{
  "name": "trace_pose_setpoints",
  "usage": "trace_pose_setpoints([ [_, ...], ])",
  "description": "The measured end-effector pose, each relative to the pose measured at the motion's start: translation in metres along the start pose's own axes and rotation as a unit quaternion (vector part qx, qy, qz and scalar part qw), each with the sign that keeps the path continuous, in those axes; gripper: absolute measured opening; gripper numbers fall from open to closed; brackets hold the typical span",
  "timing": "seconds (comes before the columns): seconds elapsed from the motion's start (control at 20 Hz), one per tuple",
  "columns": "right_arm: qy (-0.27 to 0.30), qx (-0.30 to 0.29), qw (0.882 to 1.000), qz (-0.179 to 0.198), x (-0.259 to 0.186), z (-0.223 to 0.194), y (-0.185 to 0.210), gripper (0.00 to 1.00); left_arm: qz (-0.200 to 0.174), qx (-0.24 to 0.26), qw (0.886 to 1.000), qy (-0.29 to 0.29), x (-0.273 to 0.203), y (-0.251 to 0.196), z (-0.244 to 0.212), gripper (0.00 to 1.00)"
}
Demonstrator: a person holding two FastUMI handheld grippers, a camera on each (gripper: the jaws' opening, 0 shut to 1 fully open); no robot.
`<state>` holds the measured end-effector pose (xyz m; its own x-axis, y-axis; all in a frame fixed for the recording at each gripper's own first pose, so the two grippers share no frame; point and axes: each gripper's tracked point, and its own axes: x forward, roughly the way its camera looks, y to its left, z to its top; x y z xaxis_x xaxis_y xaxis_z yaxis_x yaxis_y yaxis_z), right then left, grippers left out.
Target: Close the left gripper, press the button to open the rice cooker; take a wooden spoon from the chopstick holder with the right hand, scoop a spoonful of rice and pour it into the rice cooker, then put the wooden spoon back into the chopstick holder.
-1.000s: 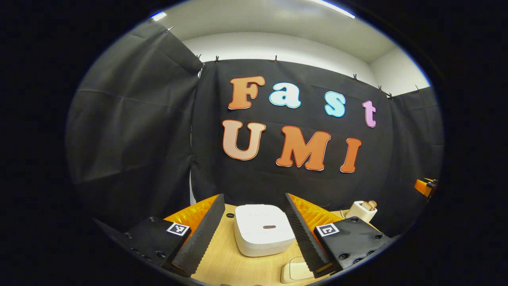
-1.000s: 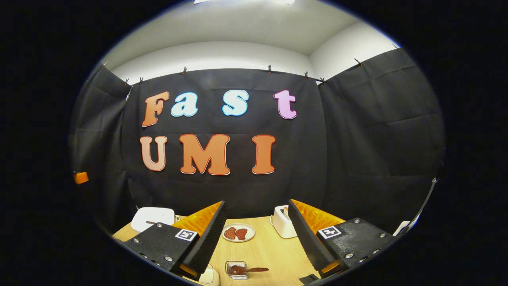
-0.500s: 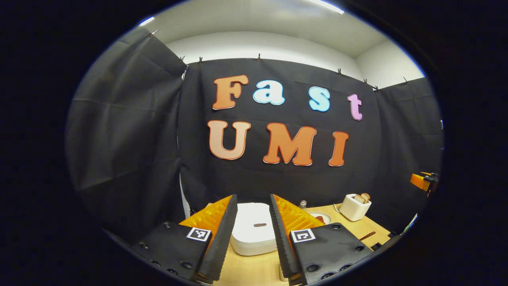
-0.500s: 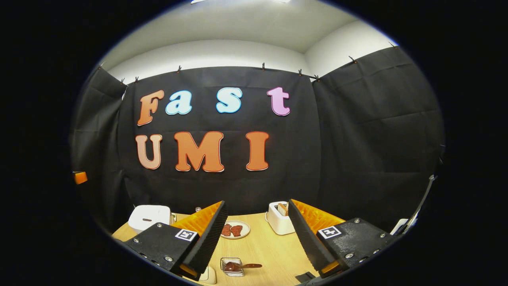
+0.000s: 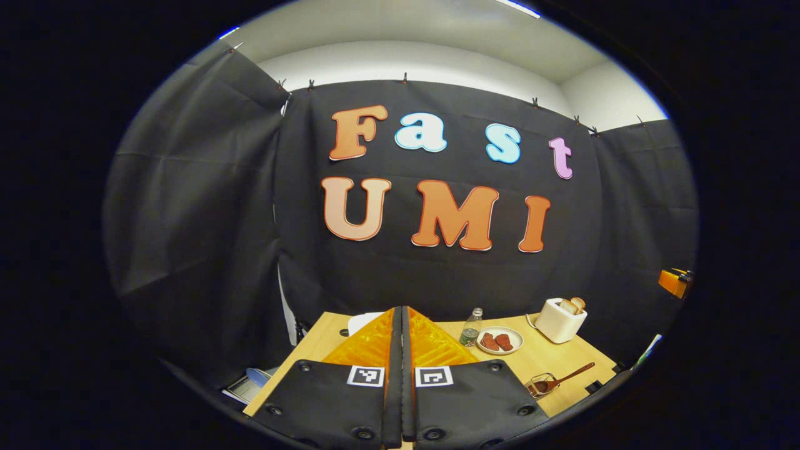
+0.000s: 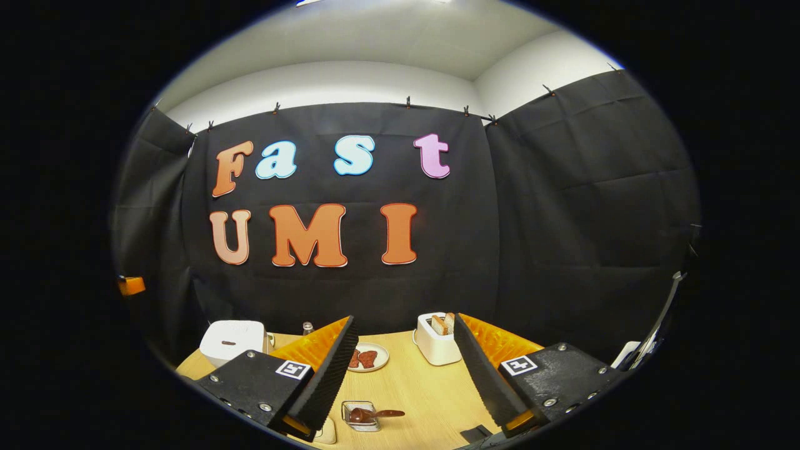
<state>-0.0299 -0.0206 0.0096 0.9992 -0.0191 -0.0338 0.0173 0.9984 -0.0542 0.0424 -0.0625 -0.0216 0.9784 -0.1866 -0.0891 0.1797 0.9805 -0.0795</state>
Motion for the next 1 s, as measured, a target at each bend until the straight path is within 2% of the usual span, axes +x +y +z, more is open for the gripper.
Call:
trace_pose_setpoints([
  [0.25,0.001,-0.004,1.0,-0.007,-0.001,-0.003,-0.008,0.95,-0.03,0.008,0.999,0.033,0.062,-0.02,-0.019,0.05],
  [0.55,0.007,-0.007,1.0,-0.029,0.002,-0.009,-0.026,0.95,-0.057,0.026,0.991,0.116,0.129,-0.037,-0.085,0.05],
  [0.75,0.013,-0.019,0.999,-0.049,0.006,-0.016,-0.039,0.95,-0.055,0.027,0.984,0.167,0.165,-0.034,-0.135,0.05],
  [1.0,0.022,-0.026,0.997,-0.067,0.008,-0.023,-0.054,0.95,-0.049,0.023,0.978,0.199,0.188,-0.03,-0.174,0.05],
])
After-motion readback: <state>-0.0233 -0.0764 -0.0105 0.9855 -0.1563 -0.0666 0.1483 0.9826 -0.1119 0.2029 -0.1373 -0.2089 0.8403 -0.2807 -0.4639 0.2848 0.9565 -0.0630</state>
